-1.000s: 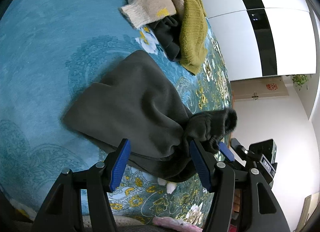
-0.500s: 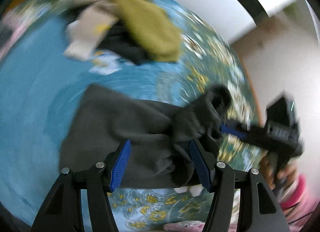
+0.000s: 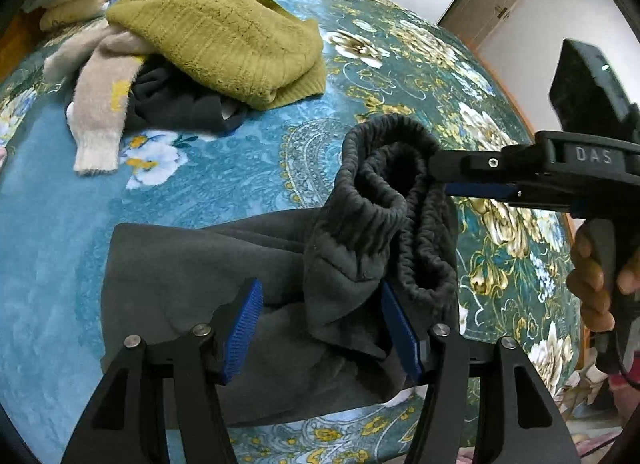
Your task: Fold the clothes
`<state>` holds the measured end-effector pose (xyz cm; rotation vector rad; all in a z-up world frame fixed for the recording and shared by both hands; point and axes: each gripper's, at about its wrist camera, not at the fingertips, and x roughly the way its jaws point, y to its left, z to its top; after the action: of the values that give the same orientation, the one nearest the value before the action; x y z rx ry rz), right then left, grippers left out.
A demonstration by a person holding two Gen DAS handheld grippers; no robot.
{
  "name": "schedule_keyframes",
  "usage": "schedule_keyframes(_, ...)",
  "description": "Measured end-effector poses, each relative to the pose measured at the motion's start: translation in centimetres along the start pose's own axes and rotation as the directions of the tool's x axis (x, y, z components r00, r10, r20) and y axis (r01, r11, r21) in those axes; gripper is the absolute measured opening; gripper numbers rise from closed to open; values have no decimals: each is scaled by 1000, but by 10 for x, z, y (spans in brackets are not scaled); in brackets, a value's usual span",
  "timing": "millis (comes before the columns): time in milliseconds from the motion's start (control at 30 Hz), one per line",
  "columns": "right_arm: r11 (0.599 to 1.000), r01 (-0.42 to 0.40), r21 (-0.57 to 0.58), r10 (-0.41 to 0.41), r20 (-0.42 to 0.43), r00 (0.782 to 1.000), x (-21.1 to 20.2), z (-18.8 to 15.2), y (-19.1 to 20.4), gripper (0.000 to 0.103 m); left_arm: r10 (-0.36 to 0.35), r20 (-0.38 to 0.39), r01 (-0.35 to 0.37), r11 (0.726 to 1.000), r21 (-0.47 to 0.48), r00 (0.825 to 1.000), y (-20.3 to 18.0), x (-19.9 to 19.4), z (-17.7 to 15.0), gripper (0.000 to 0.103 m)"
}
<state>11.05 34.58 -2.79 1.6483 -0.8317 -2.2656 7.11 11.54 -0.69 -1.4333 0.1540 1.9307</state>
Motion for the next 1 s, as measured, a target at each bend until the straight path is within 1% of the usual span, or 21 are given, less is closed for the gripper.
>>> schedule_keyframes(33, 1000, -6, 9, 6, -2, 1000, 1, 1, -3, 40, -7, 0, 7, 1000, -2, 1000, 1, 1, 0, 59)
schedule_keyframes(67, 1000, -10, 9, 10, -1, 1000, 1, 2, -4, 37, -17, -3, 17, 1000, -5, 1000, 1, 4, -1, 55)
schedule_keyframes(100, 1000, -16, 8, 16, -2, 1000, 0, 3, -4, 29, -28, -7, 28, 1000, -7, 1000, 1, 7, -1, 52)
schedule_keyframes(133, 1000, -24, 5, 24, -5, 1000, 0, 3, -4, 28, -38, -12, 38, 999, -9, 999, 0, 9, -2, 44)
schedule_keyframes(167, 1000, -31, 1, 31, -7, 1000, 0, 4, -3, 26, -45, -13, 45, 999, -9, 999, -1, 11, -2, 33)
schedule_keyframes(200, 999, -36, -6, 36, -8, 999, -1, 4, -1, 21, -50, -14, 50, 999, -9, 999, -2, 12, -3, 31)
schedule_keyframes(267, 999, -44, -16, 43, -11, 999, -1, 5, 1, 15, -50, -6, 50, 999, -14, 999, -3, 13, -3, 26)
schedule_keyframes(300, 999, -43, -19, 43, -13, 999, -2, 5, 2, 13, -51, -3, 51, 999, -18, 999, -3, 13, -3, 25)
schedule_keyframes(367, 999, -40, -23, 40, -16, 999, -2, 5, 4, 13, -68, 5, 68, 997, -47, 998, 1, 12, -3, 20)
schedule_keyframes(533, 999, -47, -23, 47, -19, 999, -2, 4, 5, 13, -83, 33, 85, 993, -81, 996, 6, 6, -9, 14)
schedule_keyframes(600, 998, -54, -23, 54, -21, 998, -1, 2, 7, 13, -81, 30, 84, 992, -90, 996, 5, 3, -10, 13)
schedule_keyframes(733, 998, -54, -22, 53, -24, 998, -1, 1, 8, 13, -157, 18, 158, 981, -116, 988, 0, -8, -15, 15)
schedule_keyframes(800, 998, -55, -16, 55, -21, 998, -1, 1, 6, 13, -186, 18, 187, 974, -129, 982, -1, -14, -18, 22)
schedule_keyframes(833, 998, -60, -12, 60, -22, 998, -1, 2, 6, 13, -201, 19, 202, 970, -133, 979, -1, -16, -18, 34)
schedule_keyframes(867, 998, -64, -9, 64, -23, 998, -1, 2, 5, 13, -209, 17, 209, 969, -134, 978, -3, -15, -17, 43)
schedule_keyframes(967, 997, -74, -11, 74, -29, 997, 2, 1, 5, 13, -215, -6, 212, 968, -135, 977, -11, -11, -12, 50)
schedule_keyframes(1000, 997, -77, -10, 77, -31, 997, 2, 1, 5, 13, -215, -16, 211, 968, -135, 977, -14, -9, -10, 50)
